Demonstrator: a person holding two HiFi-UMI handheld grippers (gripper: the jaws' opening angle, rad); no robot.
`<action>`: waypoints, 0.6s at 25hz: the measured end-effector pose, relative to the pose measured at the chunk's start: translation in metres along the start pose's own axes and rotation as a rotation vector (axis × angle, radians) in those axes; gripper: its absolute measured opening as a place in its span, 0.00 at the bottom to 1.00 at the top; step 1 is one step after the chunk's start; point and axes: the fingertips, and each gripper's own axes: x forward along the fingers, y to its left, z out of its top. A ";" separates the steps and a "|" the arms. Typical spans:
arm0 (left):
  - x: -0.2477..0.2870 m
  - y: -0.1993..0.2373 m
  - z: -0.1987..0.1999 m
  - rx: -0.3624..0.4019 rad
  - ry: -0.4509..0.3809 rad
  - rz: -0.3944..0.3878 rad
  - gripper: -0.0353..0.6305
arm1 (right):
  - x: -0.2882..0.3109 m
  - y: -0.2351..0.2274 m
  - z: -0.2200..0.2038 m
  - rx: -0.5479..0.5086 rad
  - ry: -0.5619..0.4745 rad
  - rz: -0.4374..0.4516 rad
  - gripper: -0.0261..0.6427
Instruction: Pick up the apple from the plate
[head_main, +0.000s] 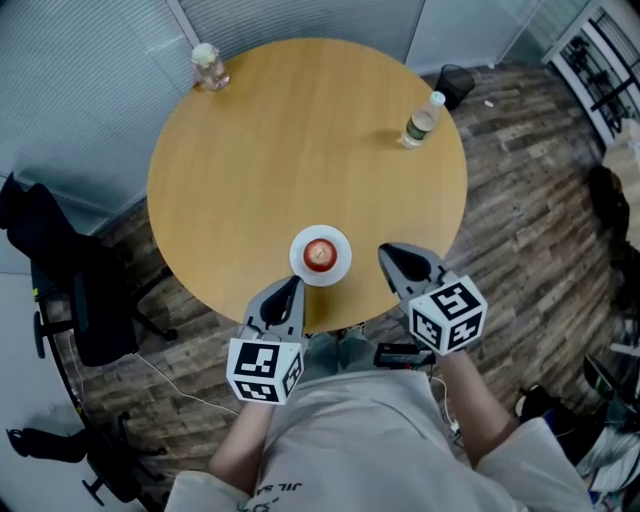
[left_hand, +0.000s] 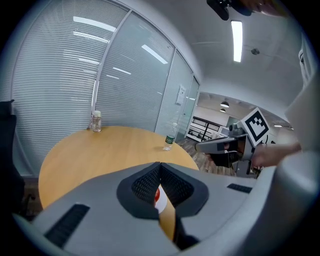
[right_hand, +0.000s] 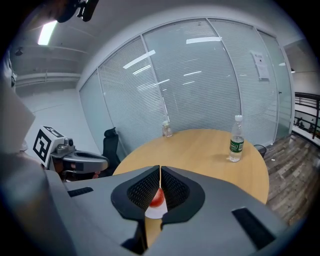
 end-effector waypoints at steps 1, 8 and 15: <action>0.002 0.000 -0.003 0.000 0.008 -0.001 0.06 | 0.002 -0.002 -0.001 0.004 0.003 -0.003 0.09; 0.019 0.003 -0.026 -0.007 0.058 -0.008 0.06 | 0.014 -0.006 -0.018 0.000 0.053 0.010 0.09; 0.037 0.009 -0.048 -0.014 0.108 -0.011 0.06 | 0.027 -0.010 -0.036 0.036 0.086 0.015 0.09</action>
